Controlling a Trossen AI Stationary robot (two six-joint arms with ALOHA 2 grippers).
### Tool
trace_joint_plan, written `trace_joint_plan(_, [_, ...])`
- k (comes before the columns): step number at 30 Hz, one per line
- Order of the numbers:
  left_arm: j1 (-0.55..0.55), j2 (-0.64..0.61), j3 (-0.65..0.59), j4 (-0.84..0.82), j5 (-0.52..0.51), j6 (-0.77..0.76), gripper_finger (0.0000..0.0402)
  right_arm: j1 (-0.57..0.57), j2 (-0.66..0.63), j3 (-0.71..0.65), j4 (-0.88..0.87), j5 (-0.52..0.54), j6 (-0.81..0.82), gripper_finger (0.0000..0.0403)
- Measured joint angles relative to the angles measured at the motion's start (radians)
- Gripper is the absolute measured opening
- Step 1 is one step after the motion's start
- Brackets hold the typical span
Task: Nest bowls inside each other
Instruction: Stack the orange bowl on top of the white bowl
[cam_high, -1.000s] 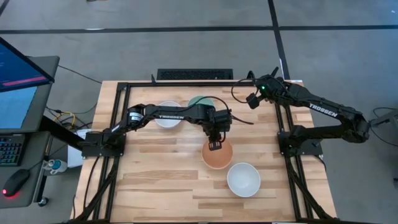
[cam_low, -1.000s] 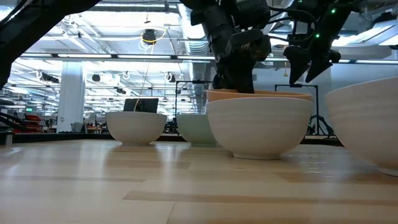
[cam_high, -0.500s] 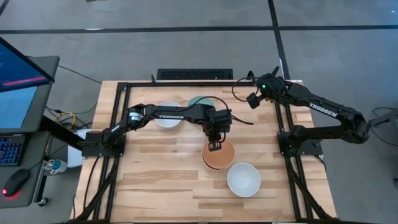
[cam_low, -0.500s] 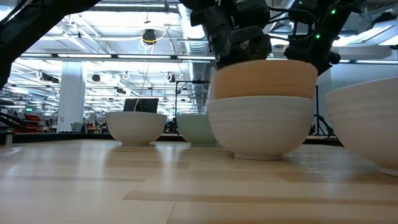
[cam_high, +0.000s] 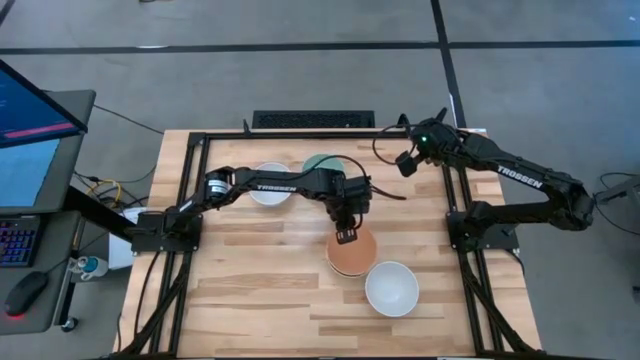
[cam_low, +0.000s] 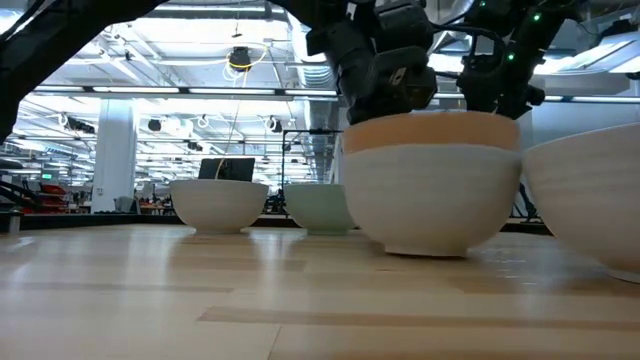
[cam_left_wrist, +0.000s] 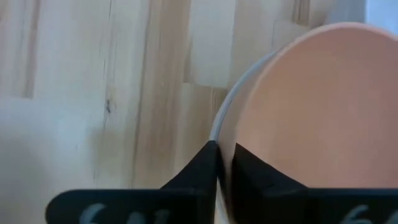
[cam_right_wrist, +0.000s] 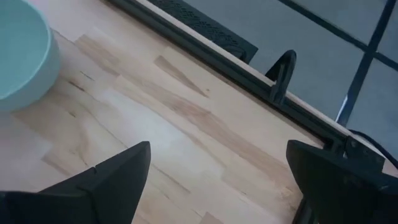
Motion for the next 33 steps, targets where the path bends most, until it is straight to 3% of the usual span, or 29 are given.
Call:
trace_joint_plan(4, [-0.001,-0.006,0.009,0.011,-0.019,-0.001,0.0048,-0.001,0.000,0.000,0.001,0.011,-0.002,0.0400])
trace_joint_plan(11, [0.005,-0.009,0.070,-0.070,-0.082,-0.003,0.0134,-0.001,0.000,0.000,0.001,0.041,-0.009,0.0400])
trace_joint_plan(15, [-0.001,-0.009,0.145,-0.181,-0.103,0.000,0.0177,0.009,0.000,0.000,-0.011,-0.064,-0.010,0.0400])
trace_joint_plan(18, [-0.017,-0.009,0.239,-0.241,-0.191,0.037,0.0193,0.049,0.000,-0.011,-0.017,-0.027,-0.010,0.0400])
trace_joint_plan(21, [-0.024,-0.010,0.334,-0.266,-0.276,0.068,0.0195,0.116,-0.033,-0.076,-0.013,0.048,0.025,0.0400])
trace_joint_plan(24, [-0.021,-0.065,0.304,-0.218,-0.296,0.071,0.0189,0.243,-0.132,-0.159,-0.018,0.073,0.109,0.0400])
trace_joint_plan(29, [-0.023,-0.171,0.268,-0.221,-0.391,0.055,0.0173,0.483,-0.303,-0.267,-0.004,0.038,0.291,0.0400])
trace_joint_plan(33, [-0.022,-0.234,0.242,-0.212,-0.457,0.038,0.0166,0.599,-0.273,-0.325,0.063,-0.028,0.435,0.0399])
